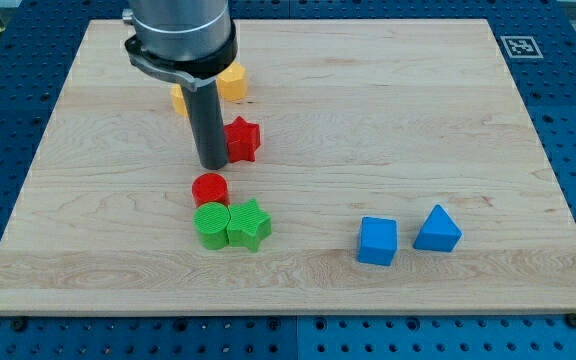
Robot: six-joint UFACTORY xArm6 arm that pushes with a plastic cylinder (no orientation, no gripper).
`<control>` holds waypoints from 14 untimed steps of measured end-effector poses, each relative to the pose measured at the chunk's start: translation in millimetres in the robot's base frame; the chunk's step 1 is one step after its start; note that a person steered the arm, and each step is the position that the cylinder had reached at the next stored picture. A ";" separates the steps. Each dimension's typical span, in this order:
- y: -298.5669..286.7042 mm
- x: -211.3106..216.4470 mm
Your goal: Push the red star into the green star
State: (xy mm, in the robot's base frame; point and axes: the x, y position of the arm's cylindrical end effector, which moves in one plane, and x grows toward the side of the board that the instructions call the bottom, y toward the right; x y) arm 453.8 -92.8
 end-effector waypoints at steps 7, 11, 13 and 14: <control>24.9 -39.7; 48.2 -24.5; 48.2 2.6; 48.2 15.8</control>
State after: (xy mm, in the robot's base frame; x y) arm 469.6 -44.6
